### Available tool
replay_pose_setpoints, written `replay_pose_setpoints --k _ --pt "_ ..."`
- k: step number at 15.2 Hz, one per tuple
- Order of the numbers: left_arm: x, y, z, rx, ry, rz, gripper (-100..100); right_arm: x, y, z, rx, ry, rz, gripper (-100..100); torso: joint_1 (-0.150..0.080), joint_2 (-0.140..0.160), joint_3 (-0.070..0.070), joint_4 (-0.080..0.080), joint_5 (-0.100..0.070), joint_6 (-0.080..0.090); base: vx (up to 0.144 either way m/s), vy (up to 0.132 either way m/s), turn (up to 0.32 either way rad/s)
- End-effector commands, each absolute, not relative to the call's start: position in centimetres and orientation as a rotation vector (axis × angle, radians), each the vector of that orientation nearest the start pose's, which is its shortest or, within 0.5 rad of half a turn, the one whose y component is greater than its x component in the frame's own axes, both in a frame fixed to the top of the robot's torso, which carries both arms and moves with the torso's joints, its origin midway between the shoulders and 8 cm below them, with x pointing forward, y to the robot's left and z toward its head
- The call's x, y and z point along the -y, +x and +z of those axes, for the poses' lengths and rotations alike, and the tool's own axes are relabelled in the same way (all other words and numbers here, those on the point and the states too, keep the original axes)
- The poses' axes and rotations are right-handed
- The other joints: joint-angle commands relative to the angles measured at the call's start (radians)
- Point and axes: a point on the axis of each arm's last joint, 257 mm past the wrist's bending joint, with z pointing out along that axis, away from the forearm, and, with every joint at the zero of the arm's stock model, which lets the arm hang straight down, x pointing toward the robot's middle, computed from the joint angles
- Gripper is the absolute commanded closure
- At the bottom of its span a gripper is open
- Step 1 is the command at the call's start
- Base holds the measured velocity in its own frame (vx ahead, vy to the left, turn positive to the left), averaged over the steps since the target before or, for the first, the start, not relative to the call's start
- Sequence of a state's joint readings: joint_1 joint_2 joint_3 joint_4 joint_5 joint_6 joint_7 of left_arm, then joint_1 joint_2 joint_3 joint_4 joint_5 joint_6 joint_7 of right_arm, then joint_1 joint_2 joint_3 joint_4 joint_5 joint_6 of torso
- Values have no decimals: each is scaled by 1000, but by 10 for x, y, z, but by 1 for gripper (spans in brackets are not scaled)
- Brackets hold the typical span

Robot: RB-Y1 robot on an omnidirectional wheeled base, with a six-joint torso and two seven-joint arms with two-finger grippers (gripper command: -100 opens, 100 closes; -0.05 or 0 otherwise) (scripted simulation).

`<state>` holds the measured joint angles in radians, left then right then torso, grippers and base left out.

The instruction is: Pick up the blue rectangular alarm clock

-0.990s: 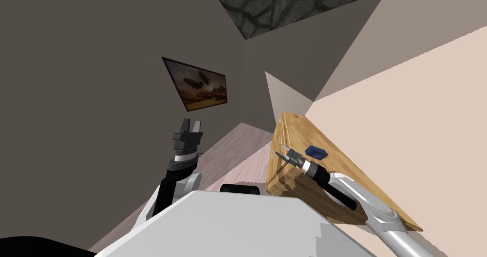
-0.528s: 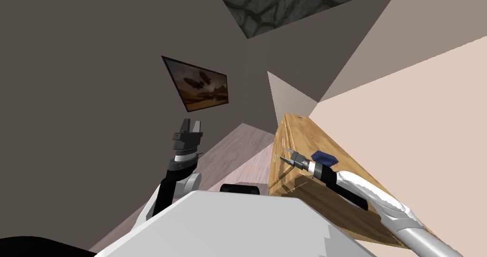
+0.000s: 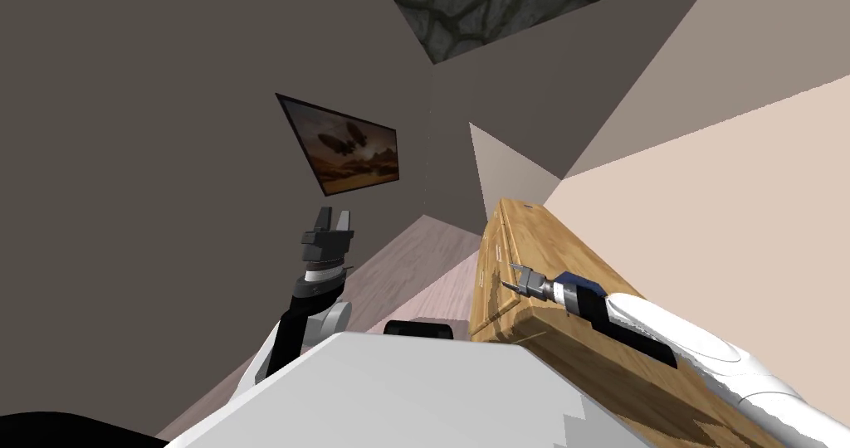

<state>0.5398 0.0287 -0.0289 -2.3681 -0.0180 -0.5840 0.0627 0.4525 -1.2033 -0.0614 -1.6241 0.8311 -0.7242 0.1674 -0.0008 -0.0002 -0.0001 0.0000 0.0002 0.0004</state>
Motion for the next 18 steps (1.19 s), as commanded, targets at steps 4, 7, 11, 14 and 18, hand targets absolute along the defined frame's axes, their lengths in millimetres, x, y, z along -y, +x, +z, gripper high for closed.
replay_pose_setpoints --k 4,7,11,14,18 --pt "-261 310 64 -539 -540 -1399 0 443 344 -258 -1995 -1091 119 -100 0 -1 -1 0 0 0 66 -14 7" --pt "-261 310 64 -539 -540 -1399 0 467 337 -259 -2042 -1166 64 -100 -1 -1 0 0 0 0 57 -28 1" --pt "-261 310 64 -539 -540 -1399 0 508 322 -263 -2125 -1278 -22 -100 -1 0 0 0 0 0 58 -34 -9" --pt "-261 310 64 -539 -540 -1399 0 530 316 -259 -2164 -1346 -71 -100 -1 1 0 0 -1 0 46 -39 -13" --pt "-261 310 64 -539 -540 -1399 0 552 311 -250 -2200 -1421 -126 -100 -2 1 1 0 0 0 40 -38 -21"
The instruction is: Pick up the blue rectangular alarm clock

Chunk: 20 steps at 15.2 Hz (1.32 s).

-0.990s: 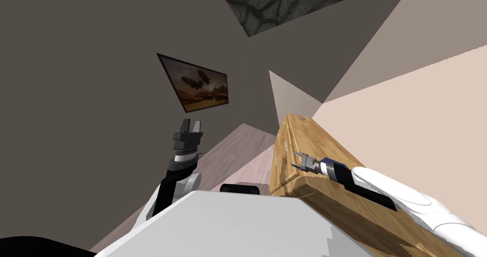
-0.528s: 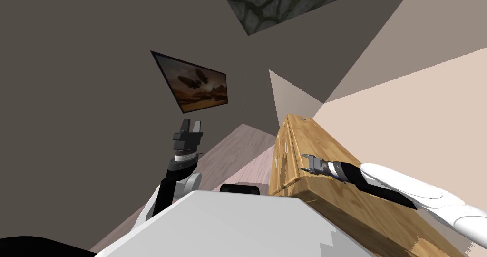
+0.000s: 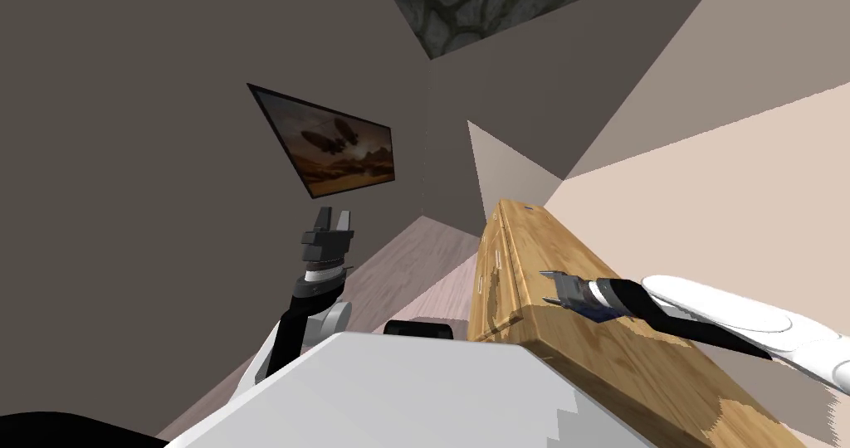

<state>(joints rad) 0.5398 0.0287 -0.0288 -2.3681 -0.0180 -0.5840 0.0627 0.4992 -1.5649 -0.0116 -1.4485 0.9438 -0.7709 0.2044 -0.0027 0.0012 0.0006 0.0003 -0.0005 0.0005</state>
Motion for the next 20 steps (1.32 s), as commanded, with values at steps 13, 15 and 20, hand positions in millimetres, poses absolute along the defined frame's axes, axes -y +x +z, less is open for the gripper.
replay_pose_setpoints --k 13,15,20 --pt "-261 310 64 -539 -540 -1399 0 625 273 -242 -2370 -1599 -279 -100 1 3 1 0 0 -1 26 -51 -8" --pt "-261 310 64 -539 -540 -1399 0 625 273 -241 -2369 -1600 -278 -100 2 3 1 0 0 -1 3 -10 117" --pt "-261 310 64 -539 -540 -1399 0 626 272 -243 -2375 -1593 -277 100 3 3 2 1 0 -1 -1 0 -3"
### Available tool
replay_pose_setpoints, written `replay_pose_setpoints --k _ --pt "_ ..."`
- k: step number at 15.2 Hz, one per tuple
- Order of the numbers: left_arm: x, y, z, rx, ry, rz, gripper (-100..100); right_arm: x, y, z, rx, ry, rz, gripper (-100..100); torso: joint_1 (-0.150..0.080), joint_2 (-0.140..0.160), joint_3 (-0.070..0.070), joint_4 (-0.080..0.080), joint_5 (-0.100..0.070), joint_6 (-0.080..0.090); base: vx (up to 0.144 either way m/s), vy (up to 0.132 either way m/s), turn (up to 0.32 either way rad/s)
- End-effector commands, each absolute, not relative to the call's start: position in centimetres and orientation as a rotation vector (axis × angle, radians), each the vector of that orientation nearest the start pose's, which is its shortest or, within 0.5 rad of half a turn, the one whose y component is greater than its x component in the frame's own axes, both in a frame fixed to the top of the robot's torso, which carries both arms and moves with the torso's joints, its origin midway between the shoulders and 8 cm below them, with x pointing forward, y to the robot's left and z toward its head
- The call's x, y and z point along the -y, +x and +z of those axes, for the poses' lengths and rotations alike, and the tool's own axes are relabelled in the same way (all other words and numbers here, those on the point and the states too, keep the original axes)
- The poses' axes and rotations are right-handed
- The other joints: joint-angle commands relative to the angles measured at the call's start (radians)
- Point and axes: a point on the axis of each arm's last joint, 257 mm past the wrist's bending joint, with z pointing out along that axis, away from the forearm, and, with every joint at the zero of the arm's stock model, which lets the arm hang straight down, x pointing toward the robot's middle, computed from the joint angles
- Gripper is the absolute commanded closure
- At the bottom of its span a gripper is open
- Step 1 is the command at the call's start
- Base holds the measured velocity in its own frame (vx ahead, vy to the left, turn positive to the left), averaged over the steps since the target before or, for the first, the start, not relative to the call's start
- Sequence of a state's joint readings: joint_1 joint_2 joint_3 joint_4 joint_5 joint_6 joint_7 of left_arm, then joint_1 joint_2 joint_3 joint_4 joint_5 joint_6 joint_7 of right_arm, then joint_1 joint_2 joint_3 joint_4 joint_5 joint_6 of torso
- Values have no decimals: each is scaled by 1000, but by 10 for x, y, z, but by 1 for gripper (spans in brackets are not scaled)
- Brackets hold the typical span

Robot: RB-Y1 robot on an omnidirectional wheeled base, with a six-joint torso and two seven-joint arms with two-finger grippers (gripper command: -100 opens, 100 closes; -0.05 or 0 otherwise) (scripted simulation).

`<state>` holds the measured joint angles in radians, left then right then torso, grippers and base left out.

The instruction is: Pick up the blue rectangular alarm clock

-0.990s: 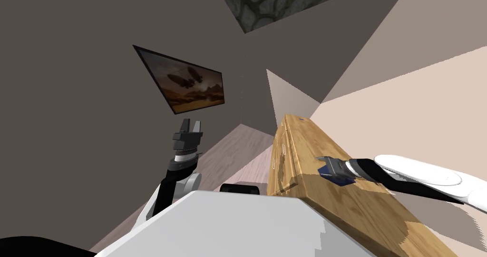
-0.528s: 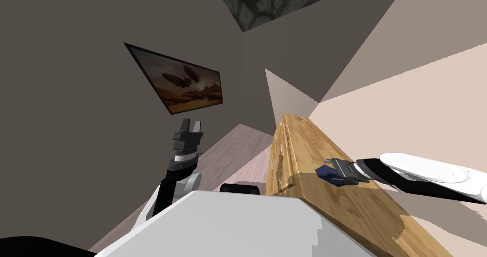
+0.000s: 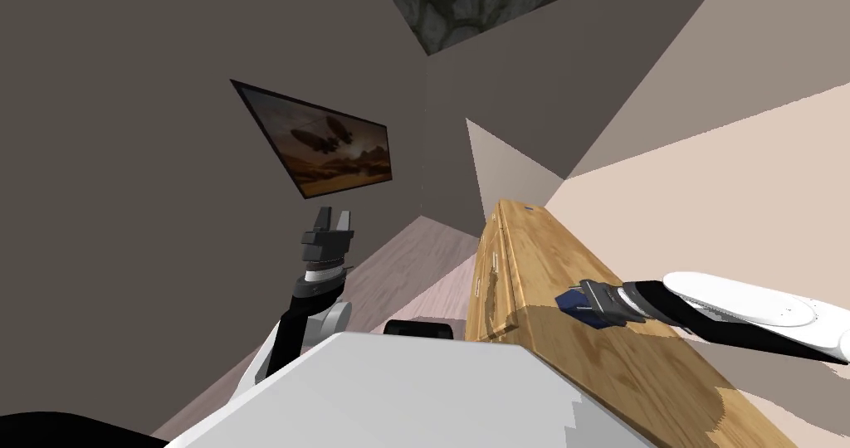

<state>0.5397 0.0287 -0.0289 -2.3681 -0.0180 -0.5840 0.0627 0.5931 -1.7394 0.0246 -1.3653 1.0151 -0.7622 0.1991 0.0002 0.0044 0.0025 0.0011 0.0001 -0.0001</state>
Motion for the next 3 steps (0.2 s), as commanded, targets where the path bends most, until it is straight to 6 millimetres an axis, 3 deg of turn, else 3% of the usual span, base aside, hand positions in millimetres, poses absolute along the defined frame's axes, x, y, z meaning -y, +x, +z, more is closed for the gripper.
replay_pose_setpoints --k 1,2,3 --pt "-261 310 64 -539 -540 -1399 0 623 279 -233 -2351 -1618 -275 100 0 0 0 0 0 0 -1 6 -176" --pt "-261 310 64 -539 -541 -1399 0 621 283 -228 -2342 -1627 -273 100 0 1 0 0 1 2 -3 17 -279" --pt "-261 310 64 -539 -541 -1399 0 622 278 -234 -2355 -1611 -277 100 1 2 1 1 1 3 -2 13 -114"
